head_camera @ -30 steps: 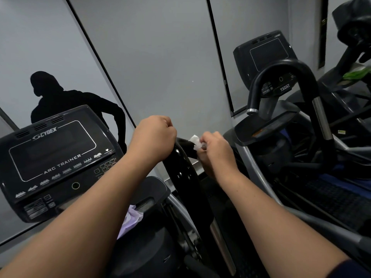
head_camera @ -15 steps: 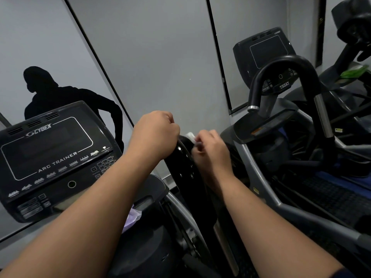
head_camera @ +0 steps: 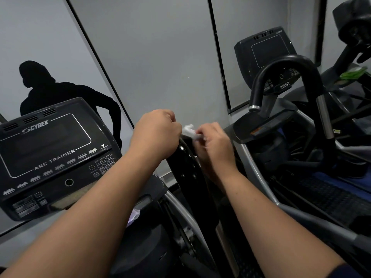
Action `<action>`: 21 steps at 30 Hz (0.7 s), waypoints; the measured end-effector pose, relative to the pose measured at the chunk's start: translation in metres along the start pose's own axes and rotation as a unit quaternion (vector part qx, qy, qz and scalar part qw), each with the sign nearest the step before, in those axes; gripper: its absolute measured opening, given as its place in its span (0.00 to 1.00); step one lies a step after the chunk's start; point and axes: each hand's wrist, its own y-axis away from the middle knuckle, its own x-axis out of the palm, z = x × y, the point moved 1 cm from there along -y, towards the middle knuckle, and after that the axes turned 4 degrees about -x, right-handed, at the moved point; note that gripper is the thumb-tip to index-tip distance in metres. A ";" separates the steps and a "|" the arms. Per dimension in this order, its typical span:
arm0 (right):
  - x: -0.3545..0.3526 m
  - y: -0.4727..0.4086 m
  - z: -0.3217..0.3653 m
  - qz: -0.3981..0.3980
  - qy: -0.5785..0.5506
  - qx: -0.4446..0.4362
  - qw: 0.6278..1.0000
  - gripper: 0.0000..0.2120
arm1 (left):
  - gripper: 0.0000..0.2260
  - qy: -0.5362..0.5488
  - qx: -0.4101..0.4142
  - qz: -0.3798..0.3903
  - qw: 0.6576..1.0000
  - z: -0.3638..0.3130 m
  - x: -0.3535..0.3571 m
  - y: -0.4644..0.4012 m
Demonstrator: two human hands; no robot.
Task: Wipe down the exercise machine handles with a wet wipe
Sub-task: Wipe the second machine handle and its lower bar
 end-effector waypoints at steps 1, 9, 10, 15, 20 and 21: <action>0.005 -0.002 0.004 0.014 0.000 -0.029 0.999 0.04 | 0.09 -0.001 0.004 -0.001 1.000 0.001 0.000 0.000; -0.022 0.028 -0.052 0.001 0.000 0.156 0.988 0.03 | 0.08 0.004 -0.007 0.003 1.000 0.001 0.002 -0.002; -0.023 0.025 -0.049 -0.001 0.002 0.152 0.988 0.04 | 0.08 0.006 -0.009 0.004 1.000 0.001 0.002 -0.002; -0.004 -0.004 0.001 0.018 -0.028 -0.016 0.999 0.01 | 0.09 0.009 -0.005 0.001 1.000 0.000 0.000 0.000; -0.005 0.016 -0.035 0.024 0.022 0.005 0.999 0.02 | 0.09 0.018 -0.010 -0.001 1.000 0.000 0.000 0.002; -0.012 0.023 -0.047 0.019 0.016 0.056 0.998 0.02 | 0.09 0.018 -0.012 -0.001 1.000 0.000 0.001 0.001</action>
